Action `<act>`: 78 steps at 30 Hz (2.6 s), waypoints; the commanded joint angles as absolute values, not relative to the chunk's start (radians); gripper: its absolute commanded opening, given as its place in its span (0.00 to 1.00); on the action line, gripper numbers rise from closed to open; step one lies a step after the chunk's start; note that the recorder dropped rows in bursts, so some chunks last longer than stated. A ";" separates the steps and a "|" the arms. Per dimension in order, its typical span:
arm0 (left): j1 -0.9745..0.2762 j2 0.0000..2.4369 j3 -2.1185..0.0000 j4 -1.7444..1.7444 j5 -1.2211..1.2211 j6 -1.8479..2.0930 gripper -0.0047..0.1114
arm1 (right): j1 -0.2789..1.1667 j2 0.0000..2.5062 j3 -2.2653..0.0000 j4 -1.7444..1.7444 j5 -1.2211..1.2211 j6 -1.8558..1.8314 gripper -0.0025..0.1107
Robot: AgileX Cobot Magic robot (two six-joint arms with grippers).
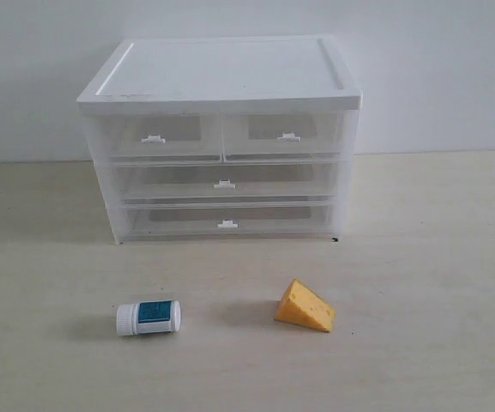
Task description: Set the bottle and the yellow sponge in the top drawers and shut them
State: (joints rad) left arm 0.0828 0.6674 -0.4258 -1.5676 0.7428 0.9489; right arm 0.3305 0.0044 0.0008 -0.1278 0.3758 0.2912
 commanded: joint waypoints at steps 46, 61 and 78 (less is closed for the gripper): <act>0.051 1.434 -0.690 -1.744 1.074 1.300 0.07 | 0.486 1.010 -0.409 -0.401 -0.665 1.375 0.02; 0.002 1.772 -0.908 -1.744 1.005 1.235 0.07 | 0.217 1.444 -0.441 -0.767 -1.072 1.610 0.02; -0.001 1.980 -1.166 -1.742 1.055 1.155 0.52 | 0.148 1.872 -0.798 -0.952 -1.104 1.706 0.15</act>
State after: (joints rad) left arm 0.0039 1.9740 -1.1442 -1.7358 1.0490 1.1608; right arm 0.1522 1.8116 -0.7606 -0.9420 -1.0718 1.7094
